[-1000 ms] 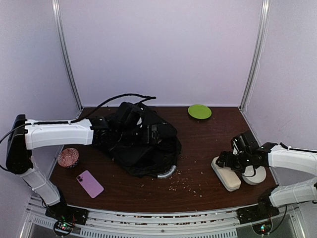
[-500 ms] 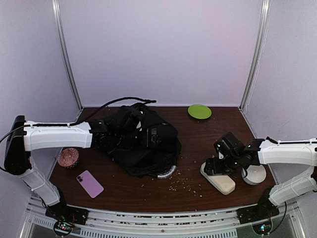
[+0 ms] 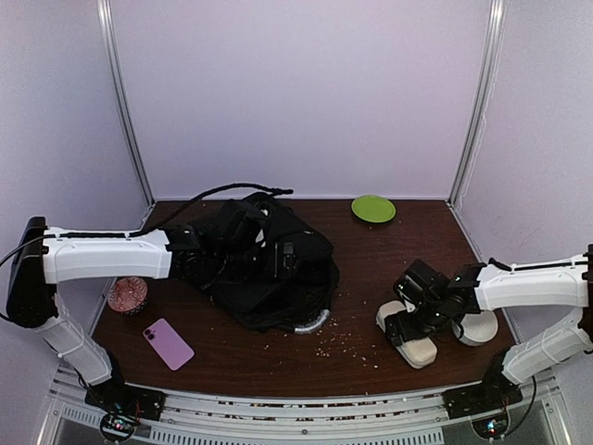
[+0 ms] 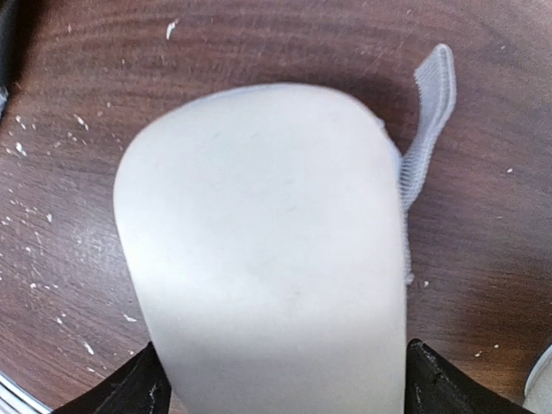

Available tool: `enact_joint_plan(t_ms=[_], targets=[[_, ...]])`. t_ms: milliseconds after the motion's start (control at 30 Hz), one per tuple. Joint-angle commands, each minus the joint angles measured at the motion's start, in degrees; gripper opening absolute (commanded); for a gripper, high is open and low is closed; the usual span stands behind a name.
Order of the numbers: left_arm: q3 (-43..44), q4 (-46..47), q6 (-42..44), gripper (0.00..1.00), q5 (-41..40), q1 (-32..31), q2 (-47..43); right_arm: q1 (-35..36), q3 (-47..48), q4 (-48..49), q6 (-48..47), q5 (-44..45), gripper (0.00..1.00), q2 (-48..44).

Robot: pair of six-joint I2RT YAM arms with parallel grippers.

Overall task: Pack the student bag
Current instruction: Pick up the stationery from the center of the board.

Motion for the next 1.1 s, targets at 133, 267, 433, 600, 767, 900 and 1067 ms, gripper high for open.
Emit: enact_joint_plan(t_ms=[133,267,433,600,767,900,1067], targets=[[-0.89,0.38,1.59,0.94,-1.73,-0.23,-2.79,3.25,-1.74,0.48,1.55,-1.67,0.89,3.89],[-0.52,-1.25,3.00,0.94,-3.59,-0.29,-3.37,3.81,-3.25,0.92,2.39,-0.56,0.81,2.65],[1.65,-5.58,8.05,0.92,-6.27,-0.23,-3.88,5.03,-2.17,1.00,2.59,0.92,0.67,-0.07],[4.81,-12.31,18.01,0.91,-5.03,-0.40,-3.22,6.32,0.60,1.39,2.26,0.86,0.58,-4.73],[6.64,-19.91,26.93,0.96,-10.44,-3.20,-2.07,7.36,2.64,3.98,2.50,-1.34,0.57,-7.86],[9.03,-24.81,31.74,0.98,-12.95,-5.25,1.37,7.91,3.66,5.12,3.02,-3.05,0.56,-8.92],[12.31,-27.74,34.86,0.98,-16.61,-7.40,7.77,8.61,4.18,5.45,3.03,-3.78,0.56,-9.65]])
